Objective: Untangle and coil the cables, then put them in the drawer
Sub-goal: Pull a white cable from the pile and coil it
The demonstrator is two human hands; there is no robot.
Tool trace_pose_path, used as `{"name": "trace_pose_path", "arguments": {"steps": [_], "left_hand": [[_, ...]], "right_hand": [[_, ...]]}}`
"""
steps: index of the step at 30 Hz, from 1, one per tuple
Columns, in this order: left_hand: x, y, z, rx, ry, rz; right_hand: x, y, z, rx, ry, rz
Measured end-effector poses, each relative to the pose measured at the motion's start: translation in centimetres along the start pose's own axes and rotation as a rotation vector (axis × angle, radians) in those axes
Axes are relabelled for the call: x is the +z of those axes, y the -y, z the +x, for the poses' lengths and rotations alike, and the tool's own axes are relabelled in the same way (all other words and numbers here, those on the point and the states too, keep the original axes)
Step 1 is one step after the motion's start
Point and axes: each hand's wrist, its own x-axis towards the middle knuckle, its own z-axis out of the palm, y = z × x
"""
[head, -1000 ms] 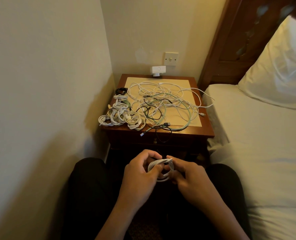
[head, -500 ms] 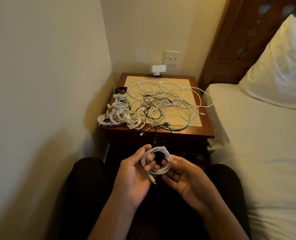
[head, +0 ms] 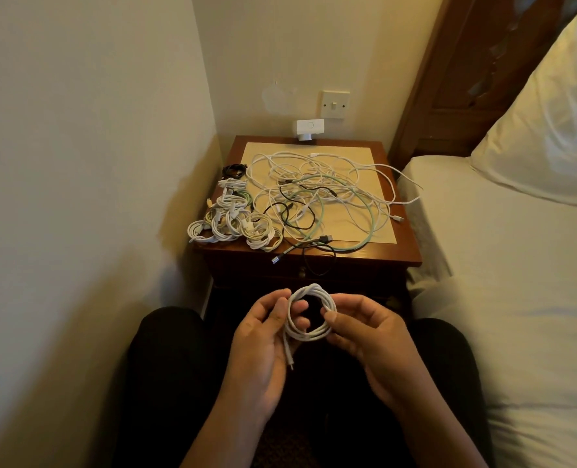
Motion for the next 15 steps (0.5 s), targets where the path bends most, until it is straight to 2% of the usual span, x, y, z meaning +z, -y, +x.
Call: {"name": "trace_pose_path", "arguments": {"steps": [4, 8, 11, 15], "left_hand": [[-0.6, -0.4, -0.1, 0.107, 0.063, 0.512], [-0.9, -1.8, 0.8, 0.273, 0.211, 0.945], [-1.1, -2.8, 2.0, 0.334, 0.190, 1.023], [-1.0, -3.5, 3.7, 0.395, 0.162, 0.913]], "right_hand": [[-0.4, 0.3, 0.1, -0.084, -0.020, -0.205], [-1.0, 0.7, 1.1, -0.092, 0.082, -0.378], [-1.1, 1.0, 1.9, -0.114, 0.121, -0.408], [-1.0, 1.3, 3.6, -0.145, 0.078, -0.316]]}}
